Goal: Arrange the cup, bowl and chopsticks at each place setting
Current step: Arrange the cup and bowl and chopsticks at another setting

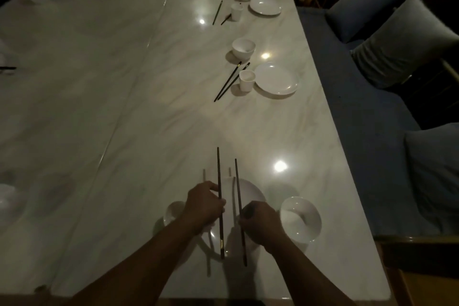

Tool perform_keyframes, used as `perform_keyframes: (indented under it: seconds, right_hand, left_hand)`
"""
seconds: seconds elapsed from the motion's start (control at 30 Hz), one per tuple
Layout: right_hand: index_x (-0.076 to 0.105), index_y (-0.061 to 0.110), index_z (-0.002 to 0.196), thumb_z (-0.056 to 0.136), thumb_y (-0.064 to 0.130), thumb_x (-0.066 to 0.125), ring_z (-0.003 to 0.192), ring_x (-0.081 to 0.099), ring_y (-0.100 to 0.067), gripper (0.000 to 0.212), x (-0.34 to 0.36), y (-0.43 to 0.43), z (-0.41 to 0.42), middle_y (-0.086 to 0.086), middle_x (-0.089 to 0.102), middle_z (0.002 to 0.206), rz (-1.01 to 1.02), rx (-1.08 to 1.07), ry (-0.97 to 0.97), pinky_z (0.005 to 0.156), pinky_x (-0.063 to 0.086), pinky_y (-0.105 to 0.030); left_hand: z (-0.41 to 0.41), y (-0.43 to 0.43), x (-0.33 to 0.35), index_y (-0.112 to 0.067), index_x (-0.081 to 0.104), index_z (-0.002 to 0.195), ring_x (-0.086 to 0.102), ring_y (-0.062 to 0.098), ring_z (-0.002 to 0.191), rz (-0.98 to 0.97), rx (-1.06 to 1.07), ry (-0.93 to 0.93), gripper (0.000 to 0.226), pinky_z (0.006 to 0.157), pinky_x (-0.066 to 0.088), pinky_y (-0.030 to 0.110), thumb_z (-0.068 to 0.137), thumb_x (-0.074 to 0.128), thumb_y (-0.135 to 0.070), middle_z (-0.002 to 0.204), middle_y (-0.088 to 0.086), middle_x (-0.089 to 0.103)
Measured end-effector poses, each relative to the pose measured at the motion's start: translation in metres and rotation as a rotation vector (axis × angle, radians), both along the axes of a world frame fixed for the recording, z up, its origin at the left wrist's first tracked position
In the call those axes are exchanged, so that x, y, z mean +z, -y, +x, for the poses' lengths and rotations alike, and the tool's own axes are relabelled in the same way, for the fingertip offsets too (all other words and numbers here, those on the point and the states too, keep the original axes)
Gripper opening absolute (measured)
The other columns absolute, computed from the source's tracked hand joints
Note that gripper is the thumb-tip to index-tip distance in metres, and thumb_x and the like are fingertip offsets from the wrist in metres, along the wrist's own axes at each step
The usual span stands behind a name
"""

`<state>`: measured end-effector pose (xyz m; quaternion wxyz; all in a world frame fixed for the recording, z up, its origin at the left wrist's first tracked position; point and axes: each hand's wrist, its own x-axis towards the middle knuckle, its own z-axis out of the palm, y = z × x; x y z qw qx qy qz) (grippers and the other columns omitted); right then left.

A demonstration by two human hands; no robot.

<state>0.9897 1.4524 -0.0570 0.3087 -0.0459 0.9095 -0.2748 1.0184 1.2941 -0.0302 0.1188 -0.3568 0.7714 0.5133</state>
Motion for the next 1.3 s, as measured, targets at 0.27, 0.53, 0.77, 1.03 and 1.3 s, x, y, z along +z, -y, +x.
perform_keyframes:
  seconds: [0.27, 0.53, 0.77, 1.03, 1.3]
  right_hand:
    - [0.07, 0.014, 0.106, 0.087, 0.02, 0.071, 0.086, 0.066, -0.009, 0.02, -0.009, 0.008, 0.012, -0.001, 0.072, 0.101, 0.009, -0.092, -0.053, 0.068, 0.046, -0.013]
    - [0.072, 0.014, 0.105, 0.088, 0.022, 0.07, 0.086, 0.067, -0.009, 0.019, -0.011, 0.007, 0.011, 0.0, 0.072, 0.101, -0.016, -0.094, -0.052, 0.078, 0.053, -0.02]
    - [0.072, 0.015, 0.105, 0.089, 0.023, 0.069, 0.087, 0.068, -0.009, 0.019, -0.012, 0.005, 0.009, 0.0, 0.073, 0.101, -0.028, -0.065, -0.051, 0.083, 0.055, -0.025]
    - [0.064, 0.016, 0.117, 0.09, 0.03, 0.067, 0.091, 0.061, -0.007, 0.03, 0.024, -0.007, -0.012, 0.001, 0.069, 0.11, -0.091, -0.08, -0.188, 0.075, 0.045, -0.015]
    - [0.065, 0.02, 0.117, 0.089, 0.032, 0.067, 0.1, 0.063, -0.017, 0.031, 0.042, -0.088, -0.065, -0.002, 0.066, 0.115, 0.054, -0.132, -0.311, 0.086, 0.05, -0.029]
  left_hand:
    - [0.022, 0.0, -0.015, -0.015, 0.061, 0.116, 0.071, 0.017, 0.084, -0.12, -0.113, 0.018, 0.038, 0.079, 0.059, 0.033, 0.081, 0.073, -0.011, 0.101, 0.008, 0.072]
    - [0.027, 0.0, -0.021, -0.018, 0.06, 0.114, 0.071, 0.016, 0.084, -0.082, -0.098, 0.02, 0.038, 0.081, 0.06, 0.038, 0.08, 0.075, -0.012, 0.099, 0.006, 0.072]
    - [0.026, 0.0, -0.025, -0.018, 0.059, 0.114, 0.071, 0.017, 0.084, -0.07, -0.093, 0.037, 0.039, 0.079, 0.061, 0.038, 0.08, 0.075, -0.012, 0.101, 0.008, 0.071]
    - [0.013, -0.006, -0.029, -0.016, 0.063, 0.113, 0.072, 0.016, 0.077, -0.059, -0.083, 0.062, 0.036, 0.074, 0.062, 0.037, 0.08, 0.077, -0.016, 0.097, 0.007, 0.073]
    - [0.002, -0.022, -0.034, -0.014, 0.075, 0.094, 0.072, 0.015, 0.067, 0.0, 0.01, 0.073, 0.015, 0.074, 0.061, 0.036, 0.079, 0.076, -0.016, 0.078, 0.002, 0.073]
